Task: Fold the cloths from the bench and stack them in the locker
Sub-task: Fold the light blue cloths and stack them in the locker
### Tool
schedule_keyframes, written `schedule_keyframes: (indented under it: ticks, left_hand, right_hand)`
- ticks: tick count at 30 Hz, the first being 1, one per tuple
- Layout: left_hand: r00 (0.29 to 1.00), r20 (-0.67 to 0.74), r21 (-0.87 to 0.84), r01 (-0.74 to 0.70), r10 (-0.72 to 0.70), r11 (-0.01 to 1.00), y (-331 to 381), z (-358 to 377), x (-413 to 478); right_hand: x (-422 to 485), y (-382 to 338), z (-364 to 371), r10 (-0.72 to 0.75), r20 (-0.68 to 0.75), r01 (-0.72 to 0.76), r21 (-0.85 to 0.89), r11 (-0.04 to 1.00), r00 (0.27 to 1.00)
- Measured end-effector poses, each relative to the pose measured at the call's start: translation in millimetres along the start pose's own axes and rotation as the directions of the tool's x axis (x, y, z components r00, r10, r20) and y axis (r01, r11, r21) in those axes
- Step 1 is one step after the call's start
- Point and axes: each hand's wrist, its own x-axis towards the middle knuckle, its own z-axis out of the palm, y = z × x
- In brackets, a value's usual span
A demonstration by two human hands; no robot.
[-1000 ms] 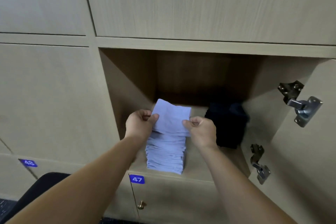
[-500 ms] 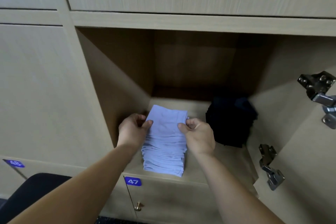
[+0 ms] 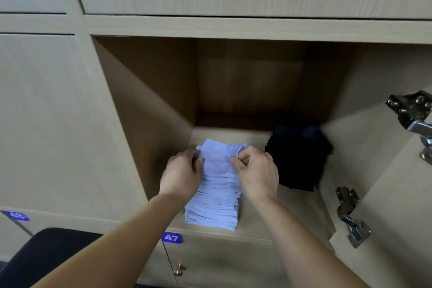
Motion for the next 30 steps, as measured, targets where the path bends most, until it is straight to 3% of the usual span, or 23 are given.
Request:
schedule_keyframes:
  ticks: [6, 11, 17, 19, 21, 22, 24, 27, 30]
  left_hand:
    - [0.987, -0.063, -0.087, 0.144, -0.149, 0.986, 0, -6, 6]
    - [0.976, -0.115, -0.231, 0.156, -0.186, 0.960, 0, -11, 7]
    - [0.983, -0.060, -0.127, 0.165, -0.174, 0.978, -16, -4, 3]
    - [0.990, -0.089, -0.078, 0.103, -0.110, 0.992, -16, -4, 3]
    - [0.991, -0.130, 0.047, -0.026, 0.032, 0.999, -13, -6, 5]
    - [0.987, -0.117, 0.126, -0.094, 0.109, 0.988, -9, -6, 5]
    - [0.979, 0.007, 0.240, -0.197, 0.202, 0.951, -1, -4, 7]
    - [0.939, 0.274, 0.402, -0.309, 0.209, 0.862, 2, 4, 9]
    - [0.902, 0.414, 0.430, -0.312, 0.122, 0.847, -10, 9, 9]
  right_hand:
    - [-4, 2, -1, -0.010, -0.062, 0.014, 0.072, 0.997, 0.998]
    - [3, -1, 5, 0.050, -0.083, -0.039, 0.133, 0.990, 0.995]
    - [1, 3, 9, 0.090, -0.072, -0.088, 0.033, 0.996, 0.993]
    - [-2, 1, 2, 0.042, -0.128, -0.042, 0.001, 0.999, 0.991]
    - [-2, -6, -6, -0.104, -0.196, 0.086, -0.095, 0.992, 0.975]
    - [-1, -10, -9, -0.199, -0.169, 0.171, -0.167, 0.971, 0.965]
    - [-1, -17, -9, -0.317, 0.053, 0.319, -0.268, 0.909, 0.947]
    - [-3, -12, 4, -0.220, 0.395, 0.343, -0.274, 0.898, 0.892]
    - [-8, 3, 15, -0.140, 0.479, 0.283, -0.241, 0.928, 0.867]
